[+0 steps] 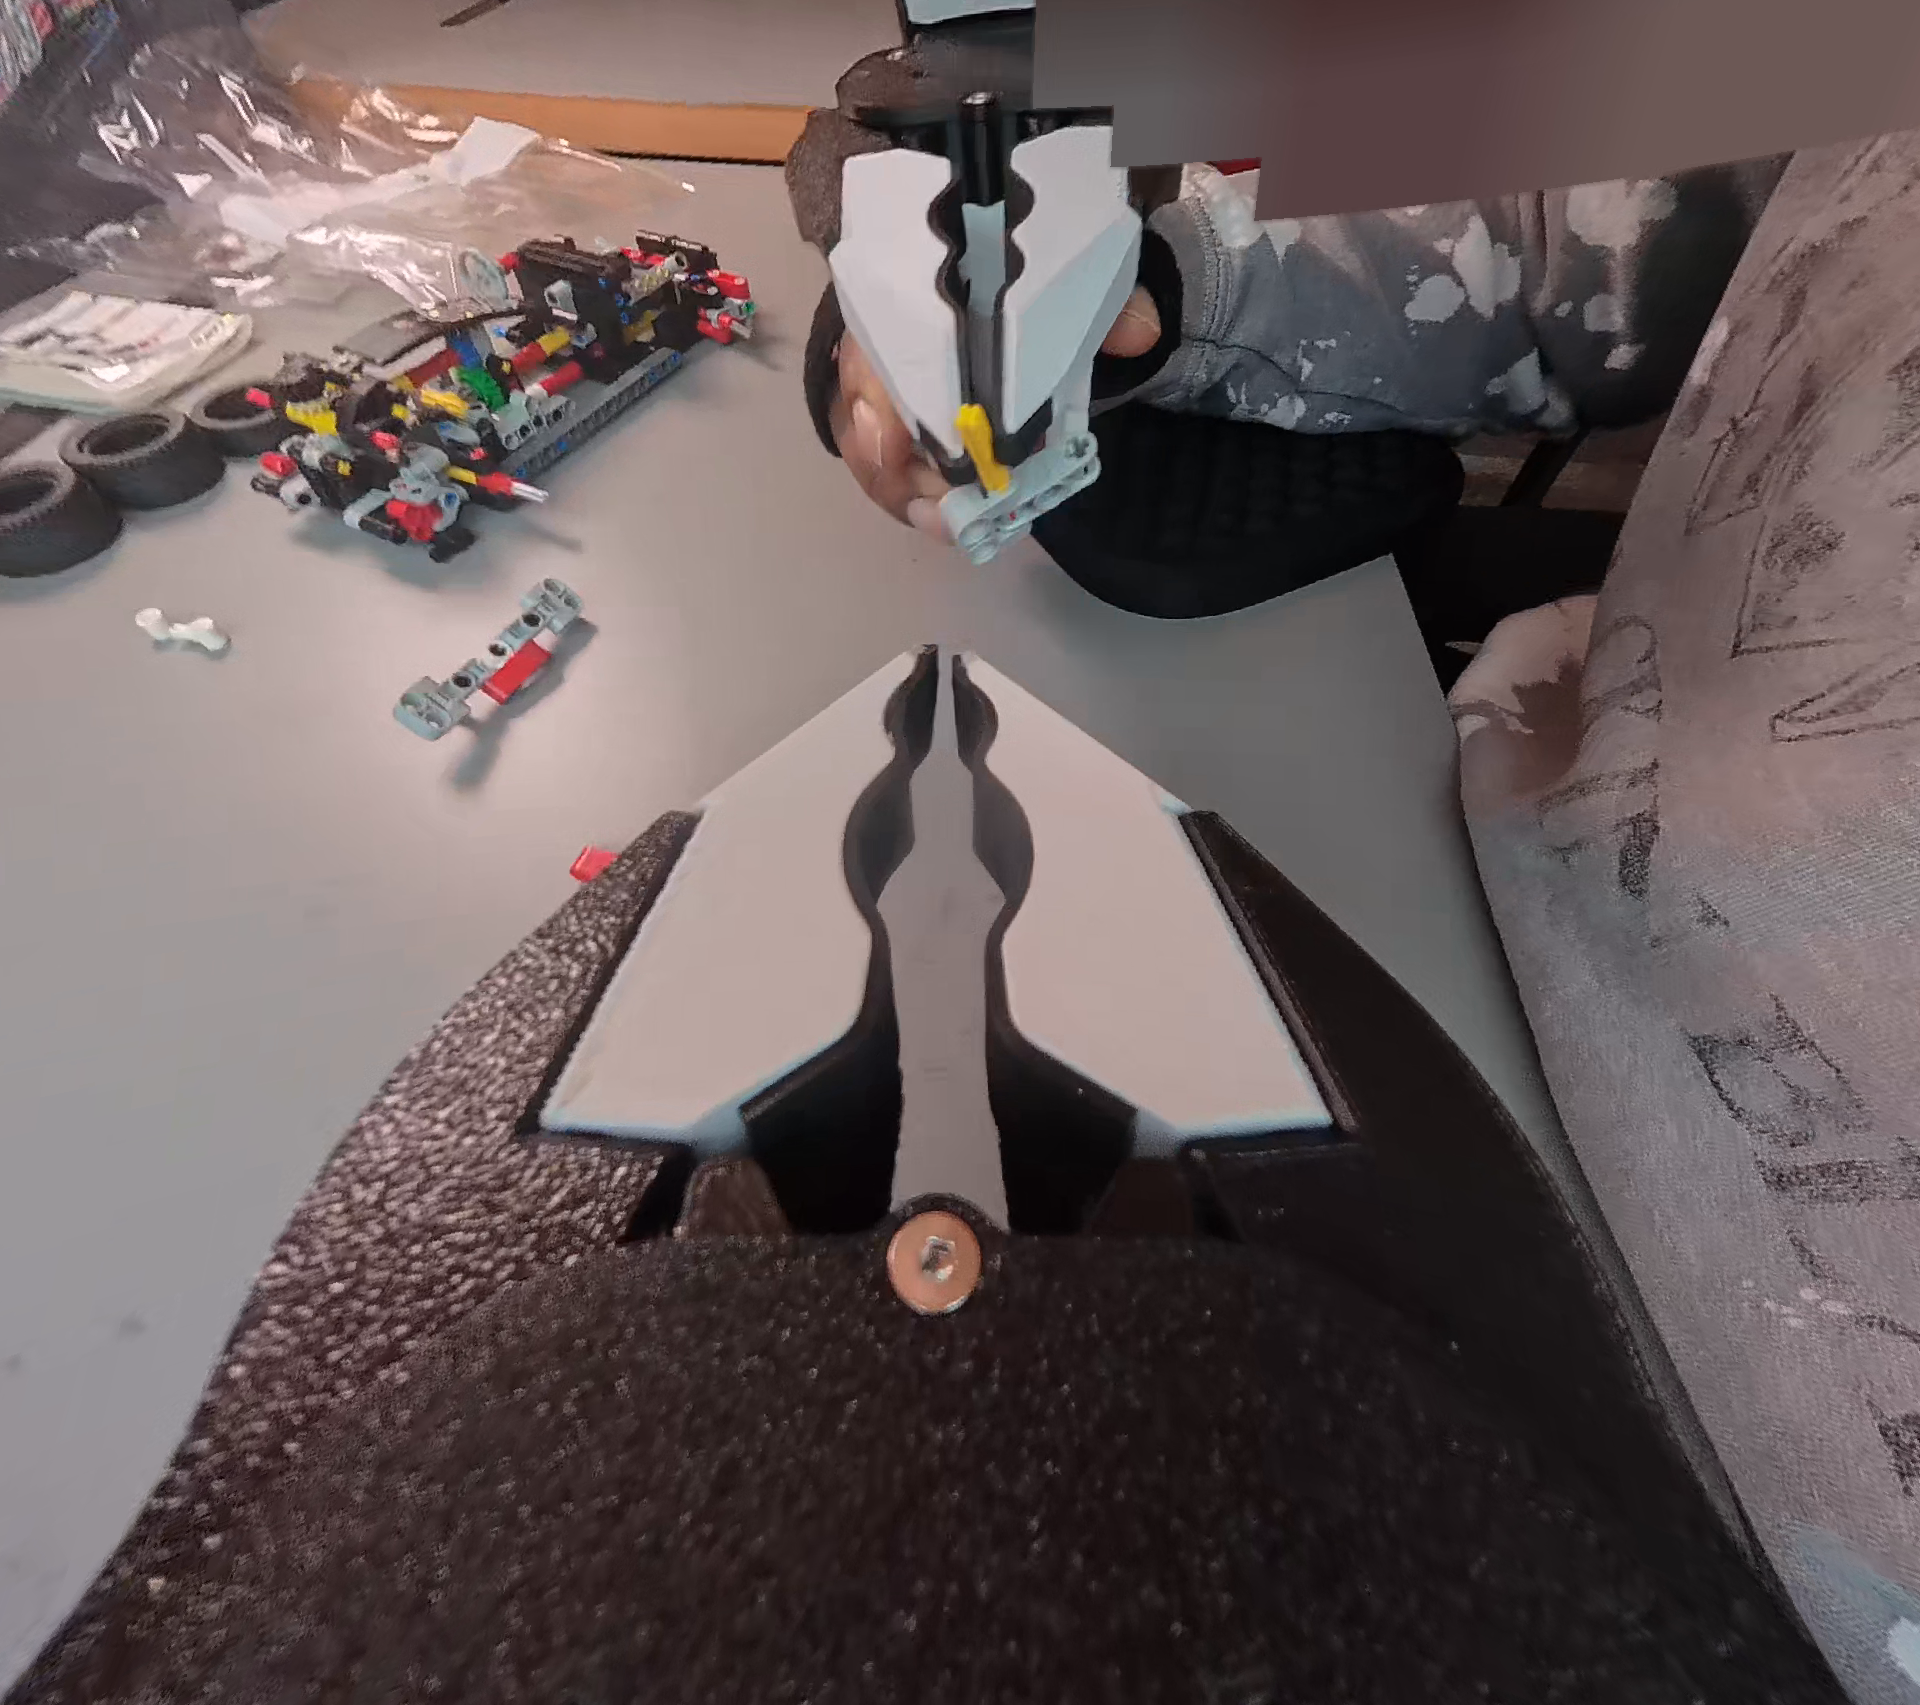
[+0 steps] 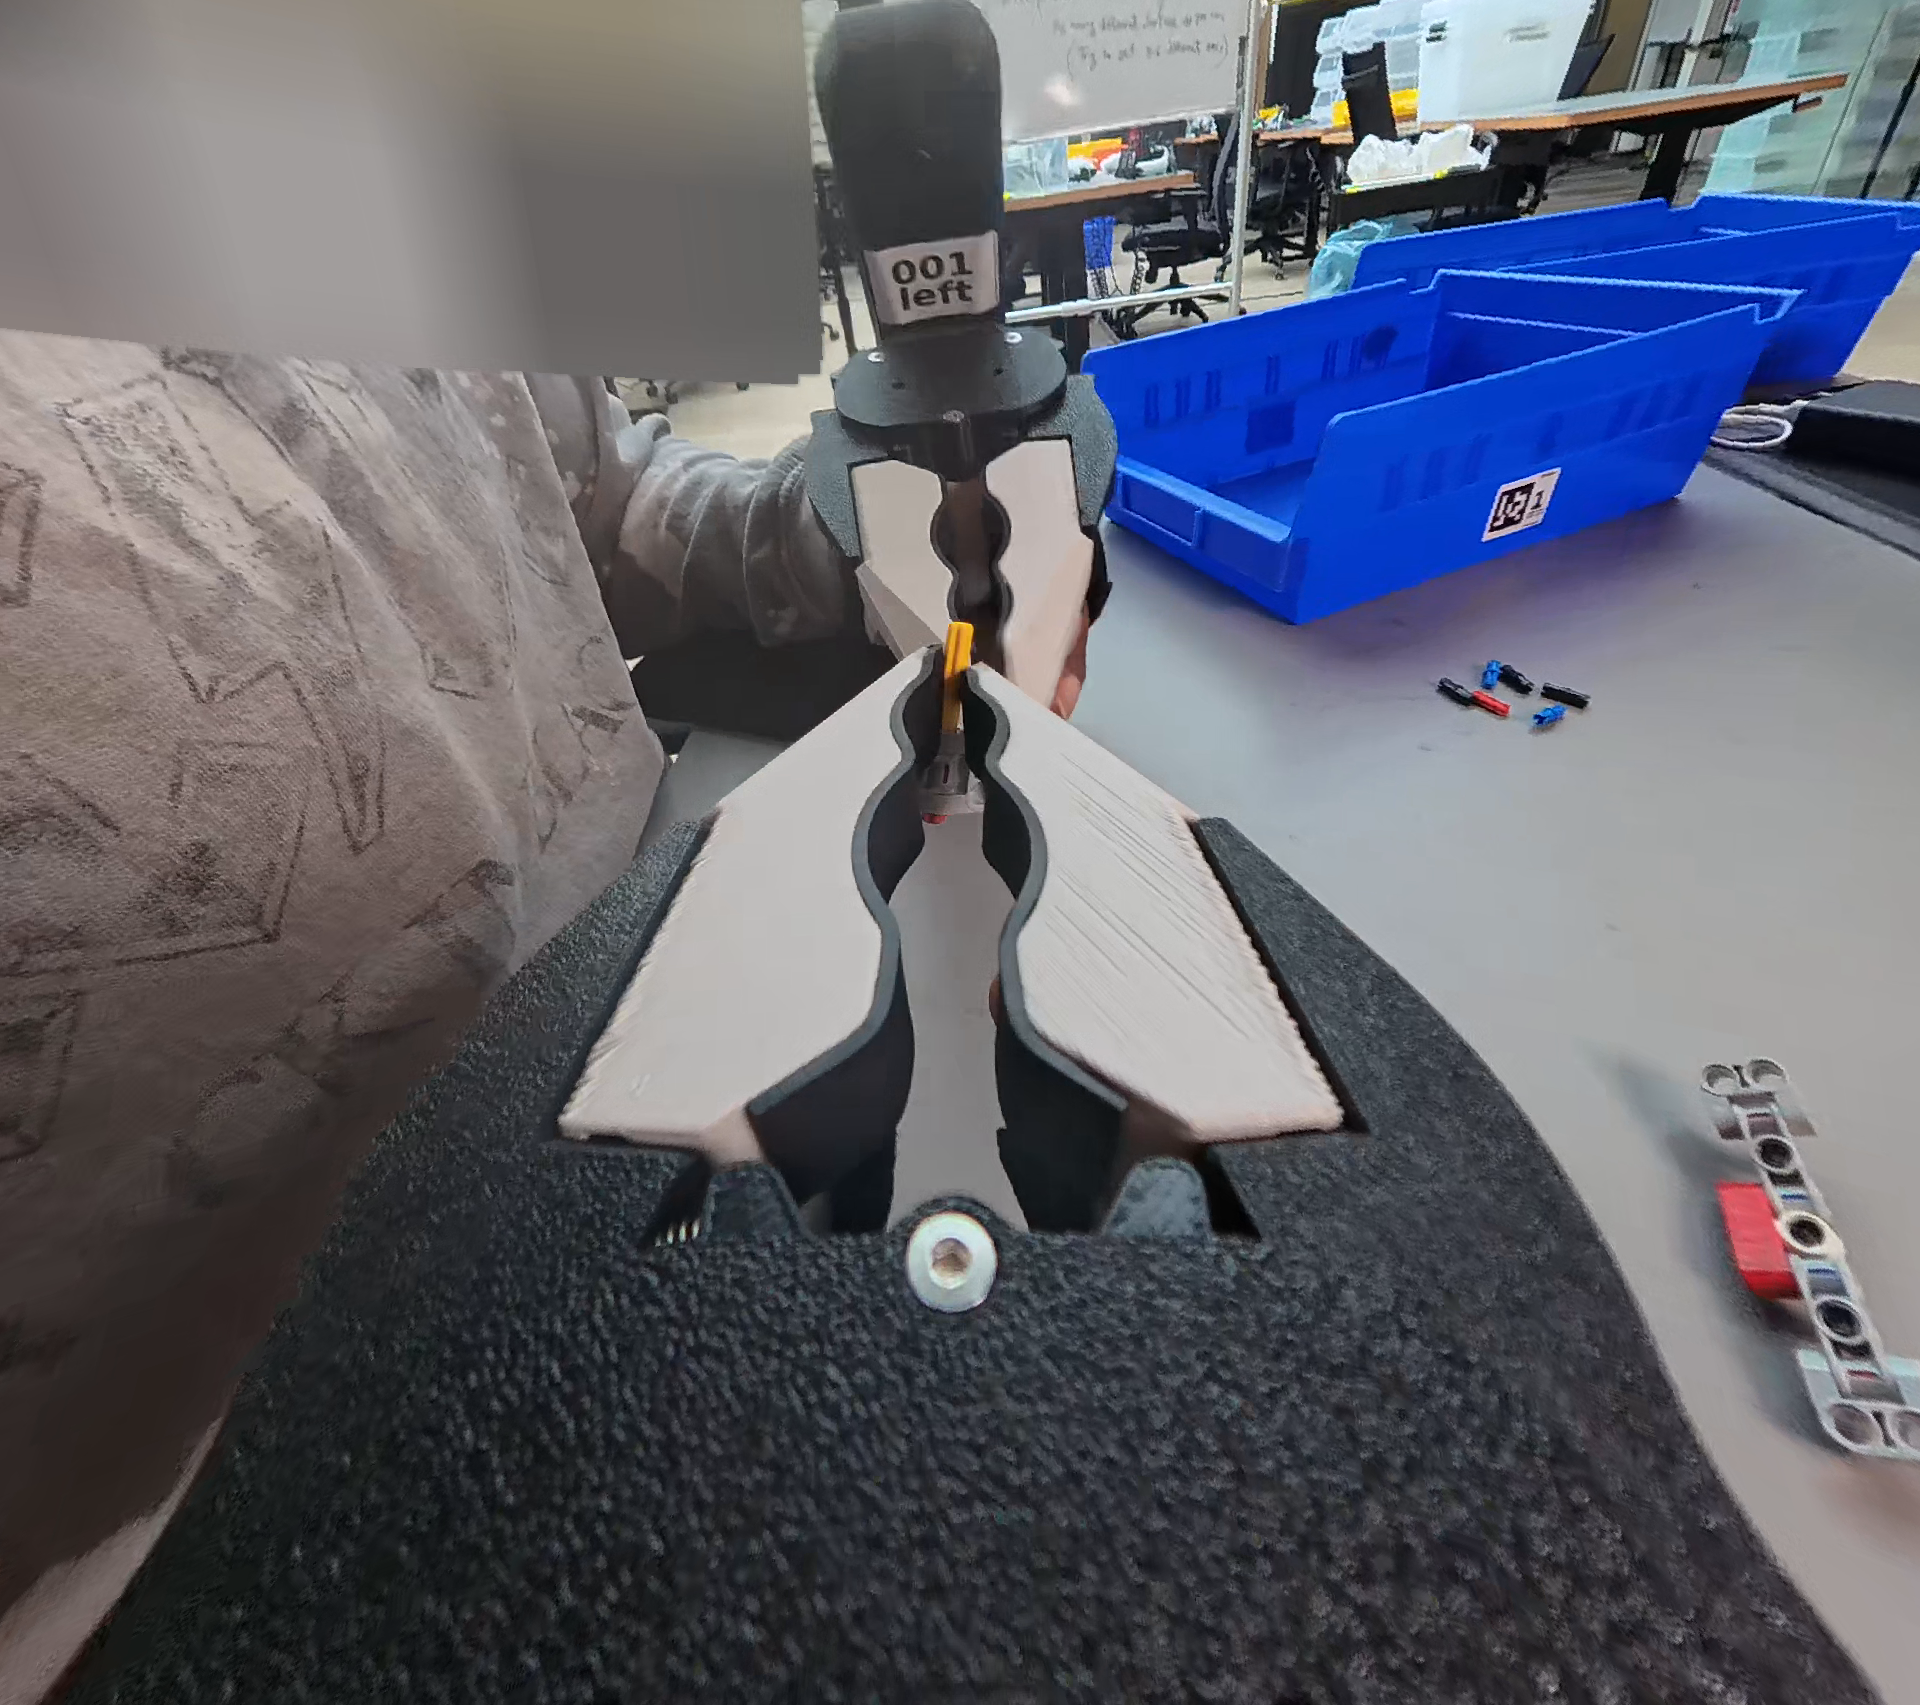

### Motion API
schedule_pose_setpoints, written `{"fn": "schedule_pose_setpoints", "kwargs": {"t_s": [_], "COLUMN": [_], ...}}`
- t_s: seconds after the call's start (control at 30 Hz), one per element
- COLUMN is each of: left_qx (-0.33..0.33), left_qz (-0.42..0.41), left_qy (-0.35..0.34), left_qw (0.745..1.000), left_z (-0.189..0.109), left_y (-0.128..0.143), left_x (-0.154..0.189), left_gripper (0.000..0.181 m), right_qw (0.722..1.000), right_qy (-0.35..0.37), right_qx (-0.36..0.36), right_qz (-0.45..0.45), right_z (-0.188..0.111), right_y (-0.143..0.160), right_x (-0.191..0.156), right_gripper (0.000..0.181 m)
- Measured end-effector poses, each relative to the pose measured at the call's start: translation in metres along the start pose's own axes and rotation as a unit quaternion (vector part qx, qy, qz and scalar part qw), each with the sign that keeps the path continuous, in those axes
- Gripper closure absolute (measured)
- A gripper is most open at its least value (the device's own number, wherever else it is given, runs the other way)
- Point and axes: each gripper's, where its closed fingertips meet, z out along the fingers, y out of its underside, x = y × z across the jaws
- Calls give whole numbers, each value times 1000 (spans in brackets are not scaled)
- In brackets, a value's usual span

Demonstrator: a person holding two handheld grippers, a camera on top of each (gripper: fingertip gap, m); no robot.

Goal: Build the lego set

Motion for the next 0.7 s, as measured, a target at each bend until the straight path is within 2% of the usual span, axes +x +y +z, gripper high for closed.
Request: {"fn": "schedule_pose_setpoints", "kwargs": {"t_s": [0.1, 0.17, 0.23, 0.33, 0.4, 0.47, 0.53, 0.63, 0.7], "left_qx": [8, 40, 85, 145, 164, 166, 145, 83, 41], "left_qz": [-64, -116, -151, -199, -235, -250, -241, -185, -157], "left_qy": [29, 68, 100, 146, 176, 183, 160, 102, 70], "left_qw": [998, 990, 980, 958, 942, 936, 946, 974, 984], "left_z": [5, 9, 11, 5, -2, -6, -7, -4, -1], "left_y": [3, -8, -25, -49, -56, -54, -45, -27, -14], "left_x": [0, 5, 10, 13, 14, 12, 8, 4, 0], "left_gripper": [142, 130, 132, 145, 161, 170, 175, 176, 176], "right_qw": [998, 992, 983, 977, 977, 979, 987, 998, 1000], "right_qy": [-22, -35, -47, -53, -57, -57, -42, -12, 3], "right_qx": [50, 100, 148, 169, 166, 159, 123, 42, -7], "right_qz": [34, 66, 100, 122, 120, 113, 94, 49, 8], "right_z": [0, -1, -1, 3, 5, 3, 3, 4, 4], "right_y": [-12, -25, -37, -39, -36, -35, -26, -6, 4], "right_x": [-3, -2, -1, 0, -1, -1, 2, 7, 7], "right_gripper": [181, 181, 181, 181, 180, 181, 180, 179, 171]}}
